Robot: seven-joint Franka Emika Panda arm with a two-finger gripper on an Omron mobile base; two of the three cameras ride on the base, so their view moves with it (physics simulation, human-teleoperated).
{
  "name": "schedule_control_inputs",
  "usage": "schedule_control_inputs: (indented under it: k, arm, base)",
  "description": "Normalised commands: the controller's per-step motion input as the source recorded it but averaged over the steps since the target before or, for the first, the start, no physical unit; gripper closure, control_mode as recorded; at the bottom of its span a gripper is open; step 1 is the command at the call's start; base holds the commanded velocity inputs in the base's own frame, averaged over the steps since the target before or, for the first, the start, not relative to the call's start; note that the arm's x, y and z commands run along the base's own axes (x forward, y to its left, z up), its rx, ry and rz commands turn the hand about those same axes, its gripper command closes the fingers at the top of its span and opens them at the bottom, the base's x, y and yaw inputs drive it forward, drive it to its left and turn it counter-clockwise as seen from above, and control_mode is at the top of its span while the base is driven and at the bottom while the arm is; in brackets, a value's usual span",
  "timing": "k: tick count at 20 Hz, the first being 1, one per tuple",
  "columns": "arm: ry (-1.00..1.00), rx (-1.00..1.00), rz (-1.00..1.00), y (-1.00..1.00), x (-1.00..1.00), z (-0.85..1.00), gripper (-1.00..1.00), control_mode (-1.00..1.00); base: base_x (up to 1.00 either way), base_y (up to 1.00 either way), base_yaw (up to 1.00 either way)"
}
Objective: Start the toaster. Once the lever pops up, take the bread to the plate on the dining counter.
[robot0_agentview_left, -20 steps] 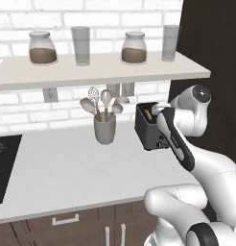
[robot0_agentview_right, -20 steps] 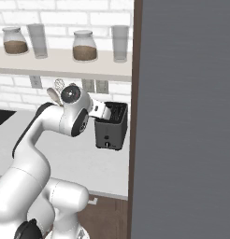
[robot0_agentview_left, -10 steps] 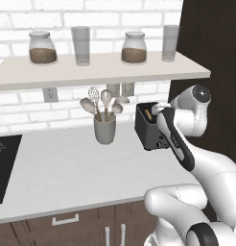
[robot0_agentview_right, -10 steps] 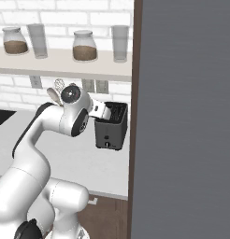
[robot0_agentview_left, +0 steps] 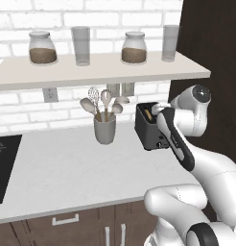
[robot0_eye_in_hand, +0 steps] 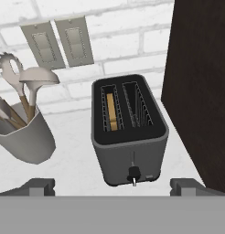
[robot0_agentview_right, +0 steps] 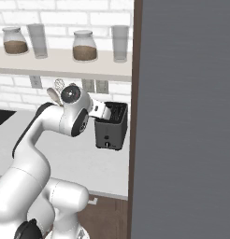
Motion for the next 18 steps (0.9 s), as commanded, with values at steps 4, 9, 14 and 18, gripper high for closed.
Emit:
schedule_control_inputs:
  k: [4,9,14,18]
  arm:
    - [0.0,0.0,0.0,0.0,0.0,0.0,-1.0,-1.0]
    - [0.0,0.0,0.0,0.0,0.0,0.0,-1.0,-1.0]
    - [0.0,0.0,0.0,0.0,0.0,0.0,-1.0,-1.0]
    - [0.0,0.0,0.0,0.0,0.0,0.0,-1.0,-1.0]
  base:
    - [0.0,0.0,0.0]
    - [0.0,0.0,0.0]
    - [0.0,0.0,0.0]
    - [0.0,0.0,0.0]
